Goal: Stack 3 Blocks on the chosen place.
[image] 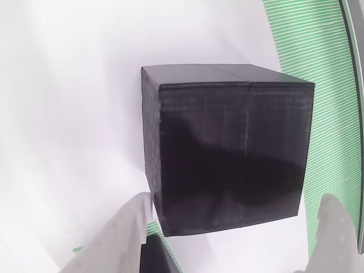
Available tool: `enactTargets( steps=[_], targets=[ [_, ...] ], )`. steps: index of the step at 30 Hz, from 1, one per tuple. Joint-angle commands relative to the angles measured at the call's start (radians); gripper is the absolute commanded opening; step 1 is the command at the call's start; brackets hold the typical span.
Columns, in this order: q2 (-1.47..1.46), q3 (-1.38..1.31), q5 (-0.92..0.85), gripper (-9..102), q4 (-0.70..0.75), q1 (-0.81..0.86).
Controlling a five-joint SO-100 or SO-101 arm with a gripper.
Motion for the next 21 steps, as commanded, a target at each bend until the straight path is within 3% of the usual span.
enactTargets(
  steps=[1,16,21],
  targets=[
    [0.006,-0.048,0.011,35,-0.005,0.009],
    [-0.012,-0.028,-0.011,34,-0.008,0.006],
    [-0.012,-0.020,-0.011,27,-0.012,0.009]
  ],
)
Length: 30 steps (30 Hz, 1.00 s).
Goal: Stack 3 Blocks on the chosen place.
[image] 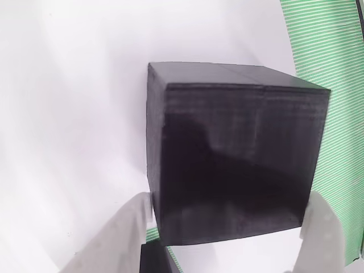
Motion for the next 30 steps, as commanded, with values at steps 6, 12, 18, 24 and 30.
enactTargets(
  steps=[6,12,18,24,30],
  targets=[
    [0.006,-0.014,-0.005,22,-0.018,0.017],
    [0.003,-0.011,-0.005,18,-0.021,0.025],
    [0.044,0.014,-0.006,18,-0.015,0.031],
    [0.140,0.063,-0.015,18,-0.017,0.041],
    [0.249,0.077,-0.035,18,-0.034,0.044]
  ],
)
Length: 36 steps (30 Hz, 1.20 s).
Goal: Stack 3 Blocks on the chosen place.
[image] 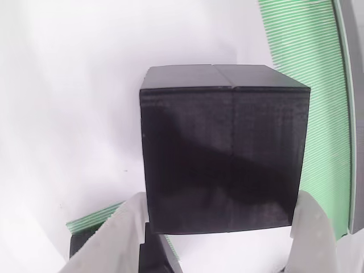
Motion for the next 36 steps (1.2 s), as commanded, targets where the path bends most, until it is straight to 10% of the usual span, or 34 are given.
enactTargets(
  steps=[1,36],
  targets=[
    [0.117,-0.018,-0.012,18,-0.023,0.008],
    [0.681,0.357,-0.506,18,0.143,0.169]
  ],
)
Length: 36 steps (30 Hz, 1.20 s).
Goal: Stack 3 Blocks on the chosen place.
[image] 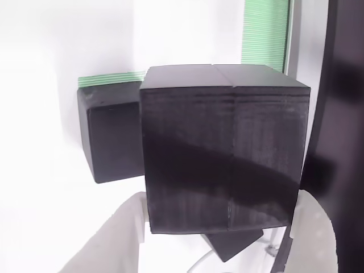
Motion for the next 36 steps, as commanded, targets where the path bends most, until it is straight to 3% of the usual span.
enactTargets(
  steps=[1,14,36],
  targets=[
    [0.055,0.011,-0.021,18,0.011,0.038],
    [-0.008,0.067,-0.114,18,0.011,0.138],
    [-0.100,0.064,-0.118,18,0.011,0.140]
  ],
)
